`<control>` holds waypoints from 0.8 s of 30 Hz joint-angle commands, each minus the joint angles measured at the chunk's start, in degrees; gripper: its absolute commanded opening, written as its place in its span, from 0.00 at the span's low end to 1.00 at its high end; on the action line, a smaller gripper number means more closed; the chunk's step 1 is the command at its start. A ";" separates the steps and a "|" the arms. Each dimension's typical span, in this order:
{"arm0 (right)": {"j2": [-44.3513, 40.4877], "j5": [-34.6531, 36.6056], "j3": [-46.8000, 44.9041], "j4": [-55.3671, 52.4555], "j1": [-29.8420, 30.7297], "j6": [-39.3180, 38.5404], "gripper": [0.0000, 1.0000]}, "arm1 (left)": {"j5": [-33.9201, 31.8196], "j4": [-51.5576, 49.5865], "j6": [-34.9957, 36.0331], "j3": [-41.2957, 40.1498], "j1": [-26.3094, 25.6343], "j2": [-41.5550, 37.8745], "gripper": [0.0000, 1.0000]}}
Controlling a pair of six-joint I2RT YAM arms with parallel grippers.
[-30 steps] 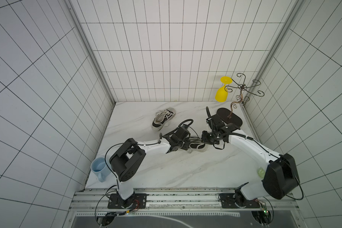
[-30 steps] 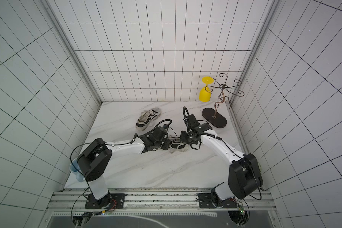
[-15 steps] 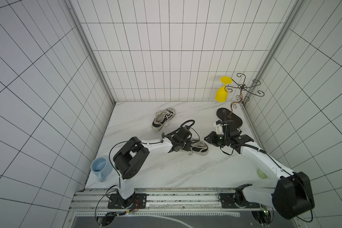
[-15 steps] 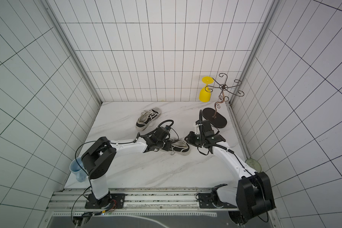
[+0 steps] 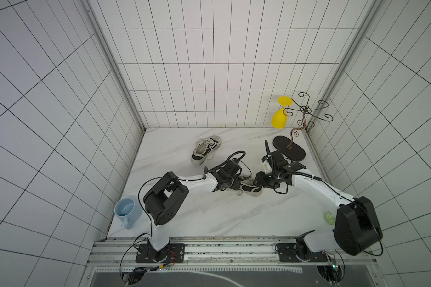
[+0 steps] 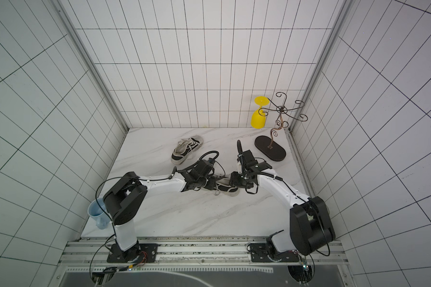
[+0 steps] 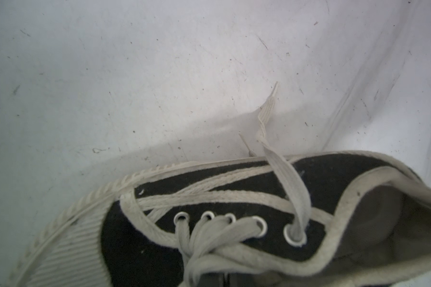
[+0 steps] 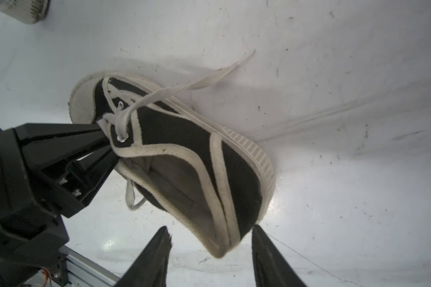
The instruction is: Insert the insole into the shoe
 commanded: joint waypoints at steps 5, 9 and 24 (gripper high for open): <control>5.08 12.64 6.41 -3.01 0.96 0.69 0.54 | -2.52 -3.08 0.00 -0.79 0.73 -1.13 0.00; 8.55 16.69 7.05 -2.04 0.87 1.92 0.53 | -2.80 -2.88 0.04 -1.07 0.68 -1.87 0.00; 17.55 18.18 18.12 -2.14 0.72 6.92 0.58 | -1.96 1.41 1.65 -5.16 -0.76 -6.09 0.00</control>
